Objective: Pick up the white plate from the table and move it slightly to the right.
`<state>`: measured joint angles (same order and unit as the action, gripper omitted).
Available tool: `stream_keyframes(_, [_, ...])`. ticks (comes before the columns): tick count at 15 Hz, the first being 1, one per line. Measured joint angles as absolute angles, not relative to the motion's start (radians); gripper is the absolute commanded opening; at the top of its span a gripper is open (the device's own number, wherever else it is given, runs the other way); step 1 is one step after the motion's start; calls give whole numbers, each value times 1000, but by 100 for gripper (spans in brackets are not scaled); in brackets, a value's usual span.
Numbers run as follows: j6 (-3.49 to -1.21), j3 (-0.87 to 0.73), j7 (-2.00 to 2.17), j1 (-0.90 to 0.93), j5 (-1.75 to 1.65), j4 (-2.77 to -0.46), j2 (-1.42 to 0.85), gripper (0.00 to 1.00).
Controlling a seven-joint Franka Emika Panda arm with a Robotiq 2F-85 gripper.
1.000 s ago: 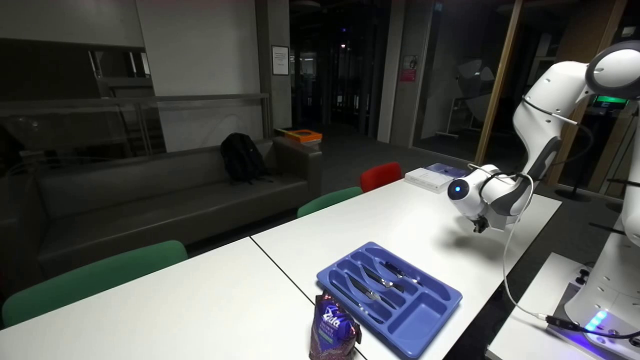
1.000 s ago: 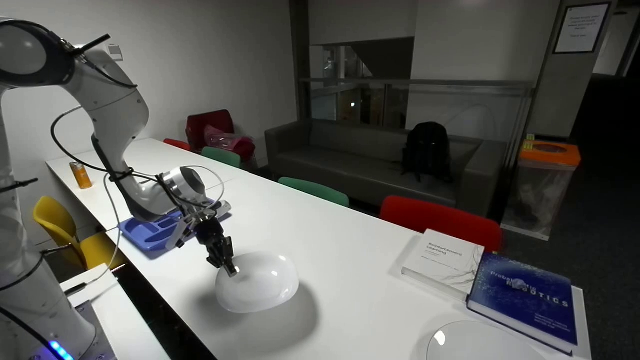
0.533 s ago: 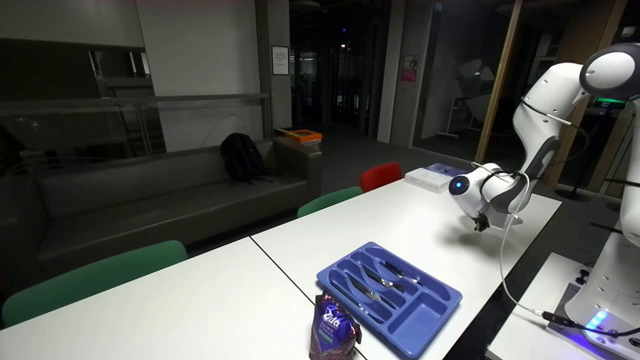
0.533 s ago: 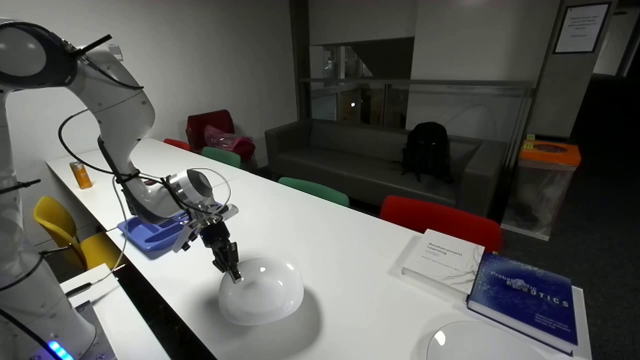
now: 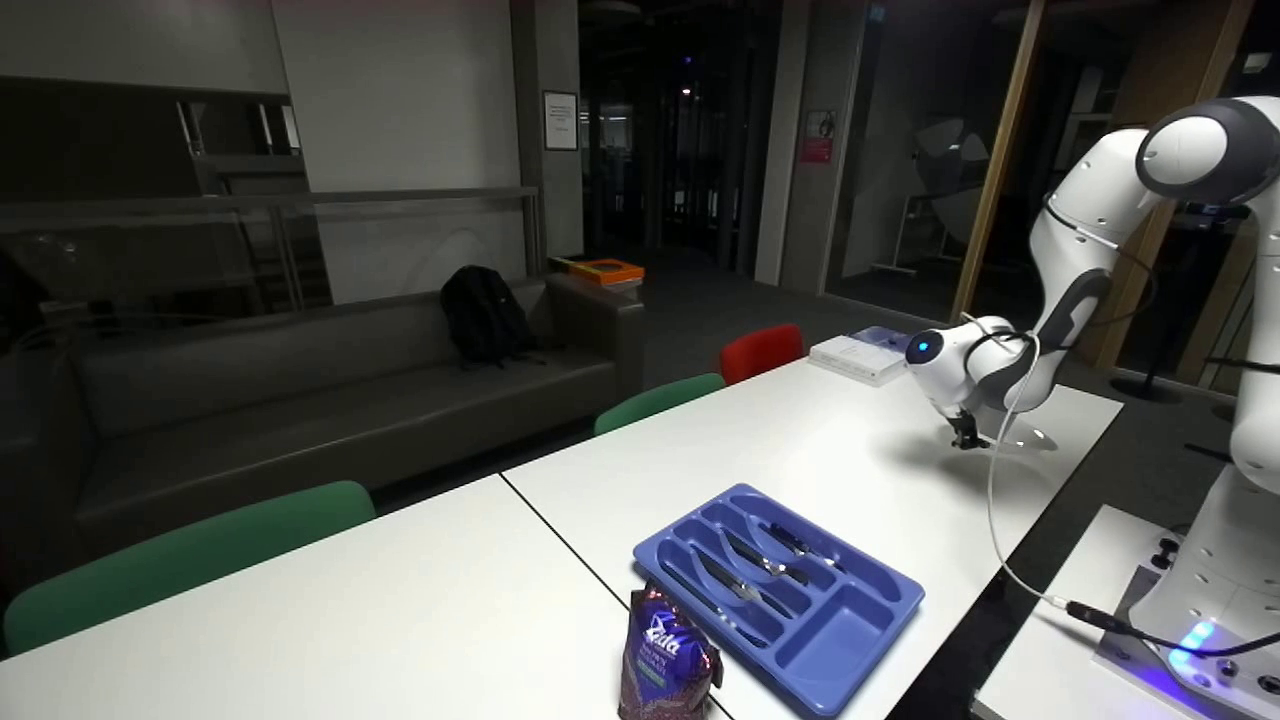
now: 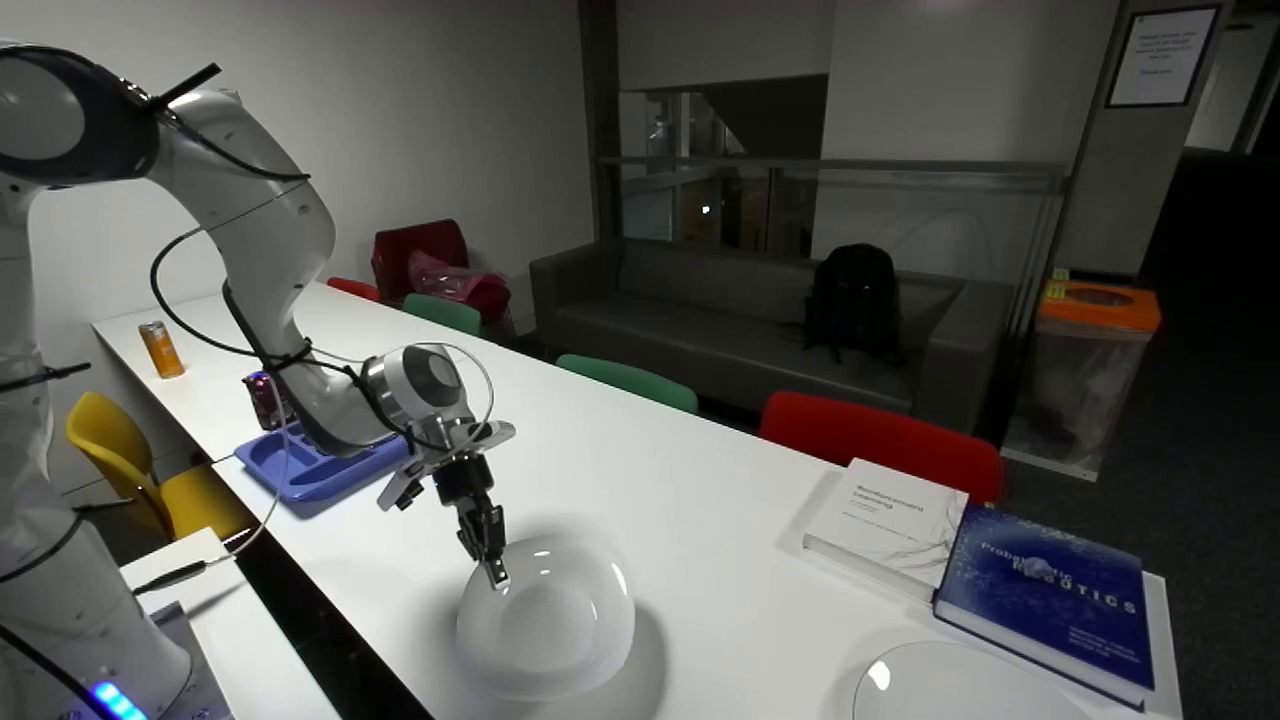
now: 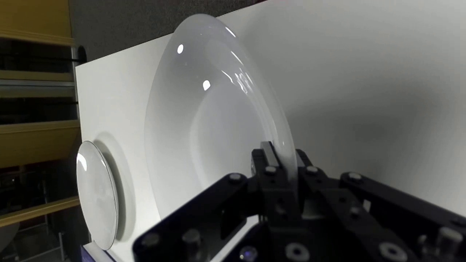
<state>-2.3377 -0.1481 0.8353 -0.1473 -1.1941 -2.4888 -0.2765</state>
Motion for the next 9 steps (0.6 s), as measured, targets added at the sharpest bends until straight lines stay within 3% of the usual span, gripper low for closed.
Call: stream_keyframes(9, [-2264, -174, 722, -157, -1067, -2360, -353, 2])
